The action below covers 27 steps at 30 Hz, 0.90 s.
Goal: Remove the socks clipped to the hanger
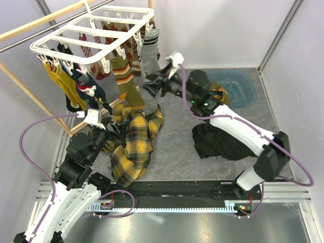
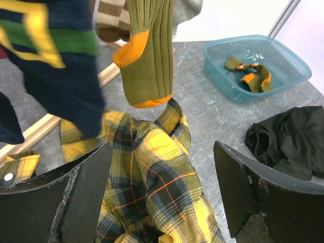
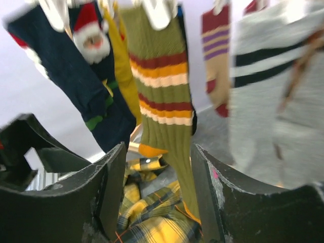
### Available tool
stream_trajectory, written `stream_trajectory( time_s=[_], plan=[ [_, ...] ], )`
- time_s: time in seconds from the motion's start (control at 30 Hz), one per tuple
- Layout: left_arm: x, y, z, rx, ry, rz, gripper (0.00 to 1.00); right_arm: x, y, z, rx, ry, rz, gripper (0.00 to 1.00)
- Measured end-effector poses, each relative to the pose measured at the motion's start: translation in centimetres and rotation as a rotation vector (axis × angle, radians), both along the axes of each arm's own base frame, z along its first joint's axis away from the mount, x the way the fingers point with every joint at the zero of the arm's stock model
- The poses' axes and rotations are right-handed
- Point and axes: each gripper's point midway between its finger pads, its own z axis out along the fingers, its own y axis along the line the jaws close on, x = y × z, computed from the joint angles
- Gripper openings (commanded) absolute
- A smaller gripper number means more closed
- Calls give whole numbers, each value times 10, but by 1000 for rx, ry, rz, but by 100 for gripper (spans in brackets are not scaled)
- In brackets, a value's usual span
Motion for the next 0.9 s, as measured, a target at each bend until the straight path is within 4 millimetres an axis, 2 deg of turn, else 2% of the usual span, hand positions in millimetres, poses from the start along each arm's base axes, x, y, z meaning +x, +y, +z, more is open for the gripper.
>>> stream_trajectory(
  time_s=[0.13,0.23,0.37,0.53,0.7,0.8,0.83,0.9],
  plan=[
    [-1,0,3,-6,-12,0,87,7,37,-18,-63,-5,32,69],
    [-1,1,5,-10,-19,0,87,14,54,-24,-93,-15,29,72],
    [-1,1,5,-10,-20,0,86,29,64,-25,-105,-31,-4,75],
    [-1,0,5,-10,-20,0,86,46,73,-33,-117,-32,-40,73],
    [-1,0,5,-11,-21,0,86,49,84,-49,-149,-21,-37,68],
    [-1,0,5,-11,-21,0,86,48,89,-54,-167,-21,-41,48],
    [-1,0,5,-11,-21,0,86,47,89,-55,-171,-21,-46,33],
    [-1,0,5,-11,-22,0,86,45,91,-56,-175,-22,-53,21]
  ],
)
